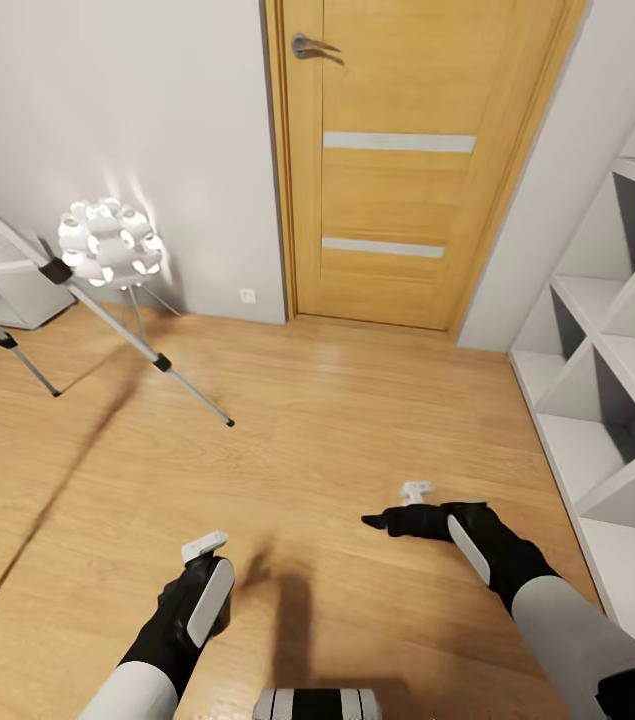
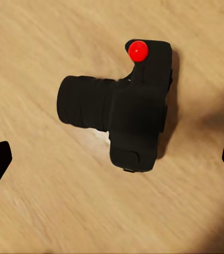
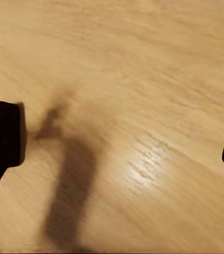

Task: Attach the digital camera to the camera tripod in the bedroom.

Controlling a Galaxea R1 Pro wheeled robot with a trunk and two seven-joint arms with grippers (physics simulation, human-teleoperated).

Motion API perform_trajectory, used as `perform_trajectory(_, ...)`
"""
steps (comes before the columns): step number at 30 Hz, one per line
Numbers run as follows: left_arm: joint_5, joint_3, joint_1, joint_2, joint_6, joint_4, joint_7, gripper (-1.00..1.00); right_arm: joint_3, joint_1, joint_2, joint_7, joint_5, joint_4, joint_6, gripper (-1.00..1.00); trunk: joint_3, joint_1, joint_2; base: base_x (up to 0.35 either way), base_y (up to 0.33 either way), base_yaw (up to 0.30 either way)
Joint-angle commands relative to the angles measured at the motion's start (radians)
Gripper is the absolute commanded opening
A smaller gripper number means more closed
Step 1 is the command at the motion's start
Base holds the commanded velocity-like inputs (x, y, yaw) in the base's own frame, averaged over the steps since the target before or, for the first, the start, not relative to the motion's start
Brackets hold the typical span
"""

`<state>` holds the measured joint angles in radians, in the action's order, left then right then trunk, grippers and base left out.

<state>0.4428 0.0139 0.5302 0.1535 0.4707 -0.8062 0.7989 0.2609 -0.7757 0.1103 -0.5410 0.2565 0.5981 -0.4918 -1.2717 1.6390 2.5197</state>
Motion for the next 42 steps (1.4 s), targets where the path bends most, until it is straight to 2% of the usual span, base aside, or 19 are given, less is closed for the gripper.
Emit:
perform_trajectory(1,0.005,0.002,0.000,0.000,0.004,-0.002,0.006,1.00,0.005,-0.001,0.008,-0.035,0.009,0.001,-0.005,1.00,-0.005,0.000,0.001,0.000,0.000,0.000)
perform_trajectory(2,0.005,0.001,0.000,0.000,0.004,-0.002,0.006,1.00,0.005,-0.001,0.020,-0.104,0.008,0.002,-0.005,1.00,-0.009,0.001,0.001,0.000,0.000,0.000)
perform_trajectory(3,0.005,0.001,0.000,0.000,0.004,-0.002,0.006,1.00,0.005,-0.001,0.026,-0.135,0.008,0.002,-0.005,1.00,-0.013,0.001,0.001,0.000,0.000,0.000)
perform_trajectory(7,0.005,0.001,0.001,-0.001,0.003,-0.002,0.005,1.00,0.005,-0.001,0.042,-0.228,0.008,0.001,-0.004,1.00,-0.028,0.003,0.002,0.000,0.000,0.000)
perform_trajectory(8,0.005,0.001,0.001,-0.001,0.003,-0.002,0.005,1.00,0.005,-0.001,0.049,-0.269,0.007,0.000,-0.004,1.00,-0.032,0.003,0.002,0.000,0.000,0.000)
perform_trajectory(9,0.005,0.001,0.001,0.000,0.003,-0.002,0.005,1.00,0.005,-0.001,0.051,-0.280,0.007,0.000,-0.003,1.00,-0.036,0.004,0.003,0.000,0.000,0.000)
perform_trajectory(30,0.004,0.008,0.000,-0.002,-0.011,-0.005,-0.002,1.00,0.005,-0.001,0.054,-0.309,0.010,-0.004,-0.004,1.00,-0.117,0.013,0.007,0.000,0.000,0.000)
perform_trajectory(36,0.001,0.012,0.000,-0.002,-0.014,-0.005,-0.040,1.00,0.004,-0.001,0.054,-0.308,0.010,-0.005,-0.004,1.00,-0.140,0.016,0.009,0.000,0.000,0.000)
perform_trajectory(42,-0.003,0.014,0.001,-0.002,-0.015,-0.005,-0.048,1.00,0.004,-0.001,0.054,-0.307,0.010,-0.006,-0.004,1.00,-0.163,0.019,0.010,0.000,0.000,0.000)
